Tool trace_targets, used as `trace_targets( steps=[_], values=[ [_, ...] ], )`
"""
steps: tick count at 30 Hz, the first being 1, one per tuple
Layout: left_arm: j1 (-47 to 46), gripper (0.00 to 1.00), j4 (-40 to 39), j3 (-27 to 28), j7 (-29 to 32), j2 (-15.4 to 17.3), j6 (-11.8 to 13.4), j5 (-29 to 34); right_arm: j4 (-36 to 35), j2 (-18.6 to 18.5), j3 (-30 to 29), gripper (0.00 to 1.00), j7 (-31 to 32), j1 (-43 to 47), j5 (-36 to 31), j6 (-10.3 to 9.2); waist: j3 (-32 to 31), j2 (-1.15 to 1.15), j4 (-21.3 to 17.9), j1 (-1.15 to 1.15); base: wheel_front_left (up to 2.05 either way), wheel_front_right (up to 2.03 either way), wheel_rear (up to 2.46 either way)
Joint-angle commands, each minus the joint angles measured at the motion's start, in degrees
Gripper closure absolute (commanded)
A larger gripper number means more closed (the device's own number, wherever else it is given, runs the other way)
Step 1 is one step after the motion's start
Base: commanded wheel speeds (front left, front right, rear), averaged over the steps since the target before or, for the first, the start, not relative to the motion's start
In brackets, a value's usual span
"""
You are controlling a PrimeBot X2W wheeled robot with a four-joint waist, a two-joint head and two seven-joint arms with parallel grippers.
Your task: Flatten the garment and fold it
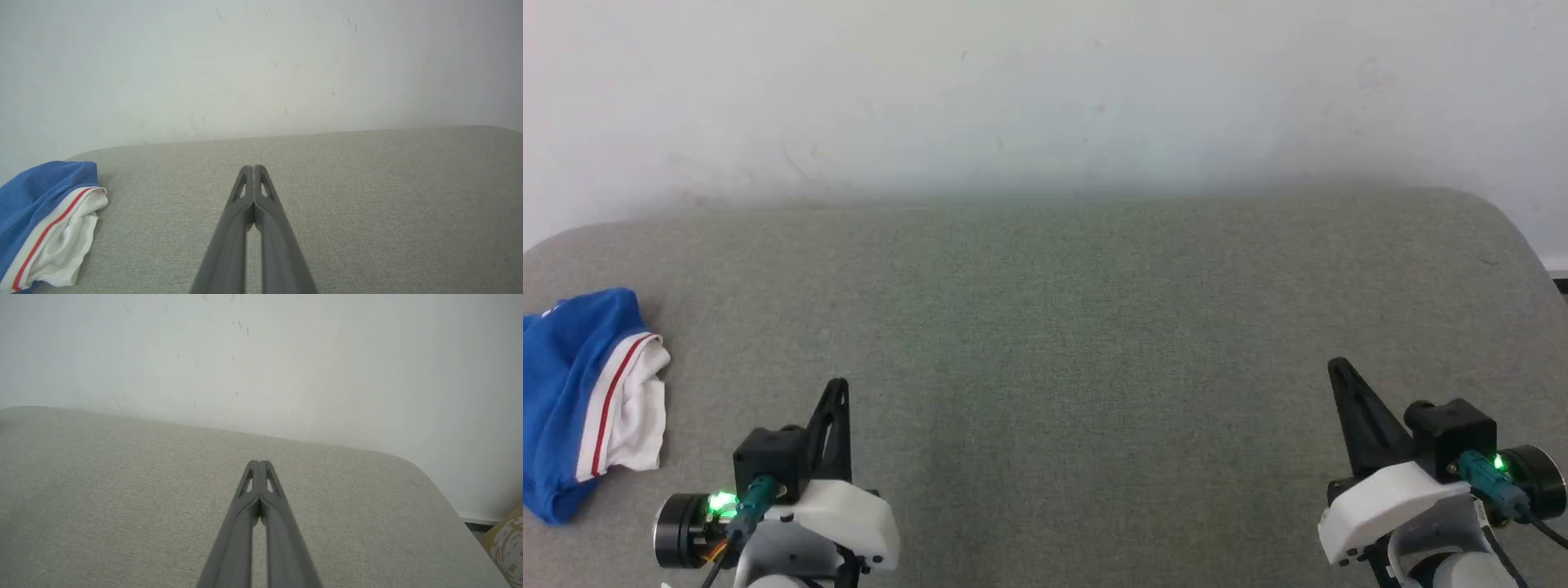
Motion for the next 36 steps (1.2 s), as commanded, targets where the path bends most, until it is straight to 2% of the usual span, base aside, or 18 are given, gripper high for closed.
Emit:
trace_targets(
  steps=[1, 22, 23, 36],
  values=[
    [-0.7, 1.00, -0.3, 0.3, 0.0, -0.2, -0.5, 0.2, 0.1, 0.2, -0.1, 1.00, 0.0, -0.8, -0.4, -0.04, 0.0, 0.00, 0.0, 0.00, 0.00, 0.00, 0.00],
    [-0.7, 1.00, -0.3, 0.3, 0.0, -0.2, -0.5, 0.2, 0.1, 0.2, -0.1, 1.00, 0.0, -0.8, -0.4, -0.04, 0.0, 0.00, 0.0, 0.00, 0.00, 0.00, 0.00],
    [0.0, 0.00, 0.0, 0.0, 0.0, 0.0, 0.0, 0.0, 0.0, 0.0, 0.0, 0.00, 0.0, 0.0, 0.0, 0.00, 0.0, 0.00, 0.0, 0.00, 0.00, 0.00, 0.00],
    [-0.7, 0.00, 0.9, -0.4, -1.3, 0.0, -0.3, -1.8, 0.6, 0.0, -1.1, 0.00, -1.3, 0.4, 1.1, 0.00, 0.0, 0.00, 0.3, 0.00, 0.00, 0.00, 0.00]
  ],
)
